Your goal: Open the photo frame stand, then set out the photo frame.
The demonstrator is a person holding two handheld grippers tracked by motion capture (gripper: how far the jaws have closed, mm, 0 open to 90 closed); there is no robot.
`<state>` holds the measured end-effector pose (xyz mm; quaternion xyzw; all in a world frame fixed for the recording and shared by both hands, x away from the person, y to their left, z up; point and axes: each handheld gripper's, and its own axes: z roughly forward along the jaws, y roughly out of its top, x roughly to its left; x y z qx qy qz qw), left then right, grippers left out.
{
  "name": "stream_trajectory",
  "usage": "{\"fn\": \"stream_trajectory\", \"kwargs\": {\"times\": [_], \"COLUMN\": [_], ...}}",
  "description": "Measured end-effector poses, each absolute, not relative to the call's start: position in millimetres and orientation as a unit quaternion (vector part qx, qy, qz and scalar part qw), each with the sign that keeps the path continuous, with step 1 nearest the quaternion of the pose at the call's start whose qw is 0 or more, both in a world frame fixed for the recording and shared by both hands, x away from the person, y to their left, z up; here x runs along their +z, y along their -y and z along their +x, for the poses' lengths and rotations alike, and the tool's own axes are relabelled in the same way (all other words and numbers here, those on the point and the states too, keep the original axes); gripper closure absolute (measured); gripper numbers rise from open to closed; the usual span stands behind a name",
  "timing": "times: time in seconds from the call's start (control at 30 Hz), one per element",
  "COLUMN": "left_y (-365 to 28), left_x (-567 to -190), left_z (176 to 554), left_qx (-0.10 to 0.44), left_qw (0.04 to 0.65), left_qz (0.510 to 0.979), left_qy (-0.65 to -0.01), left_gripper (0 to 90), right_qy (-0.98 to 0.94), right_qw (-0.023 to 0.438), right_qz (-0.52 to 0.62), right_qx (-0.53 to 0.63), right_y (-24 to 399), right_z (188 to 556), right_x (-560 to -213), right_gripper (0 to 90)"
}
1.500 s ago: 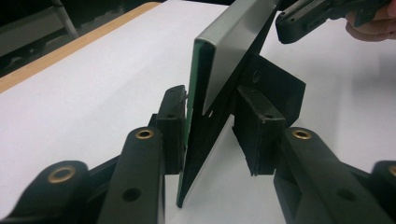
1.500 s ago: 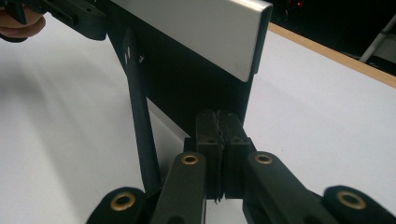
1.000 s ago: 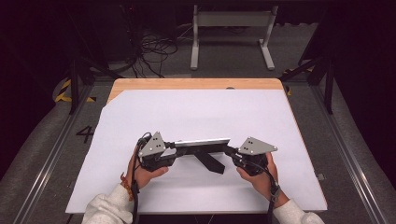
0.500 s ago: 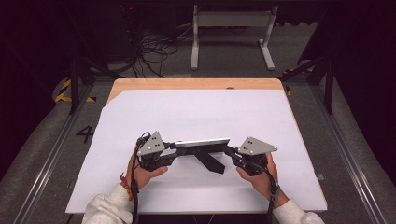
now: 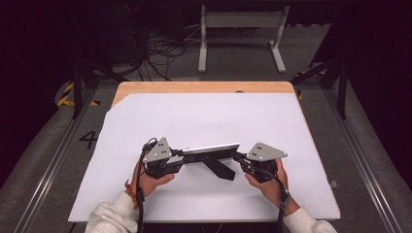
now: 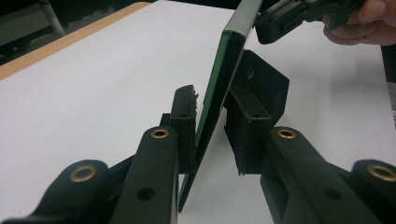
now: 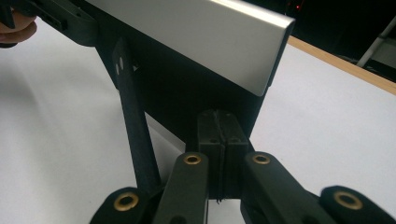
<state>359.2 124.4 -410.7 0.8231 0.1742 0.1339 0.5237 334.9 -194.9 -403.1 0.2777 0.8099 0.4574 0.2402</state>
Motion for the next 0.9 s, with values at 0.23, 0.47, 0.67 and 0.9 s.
{"fn": "stream_trajectory", "kwargs": {"times": [0.23, 0.47, 0.67, 0.9], "left_y": [-123.8, -122.7, -121.2, -119.3], "left_x": [-410.4, -410.3, -410.3, -410.0], "left_z": [358.1, 356.5, 354.8, 353.6], "left_qx": [0.137, 0.138, 0.142, 0.142], "left_qw": [0.521, 0.519, 0.517, 0.516], "left_qz": [0.825, 0.827, 0.828, 0.830], "left_qy": [-0.172, -0.168, -0.164, -0.160], "left_gripper": [74.0, 75.7, 77.1, 78.5], "right_qy": [-0.810, -0.808, -0.806, -0.803], "right_qw": [0.242, 0.245, 0.247, 0.245], "right_qz": [0.278, 0.282, 0.287, 0.295], "right_qx": [0.456, 0.455, 0.455, 0.457], "right_y": [194.7, 194.5, 194.1, 193.2], "right_z": [334.8, 337.5, 339.9, 342.1], "right_x": [-403.1, -403.4, -403.7, -404.4], "right_gripper": [90.0, 90.0, 90.0, 90.0]}}
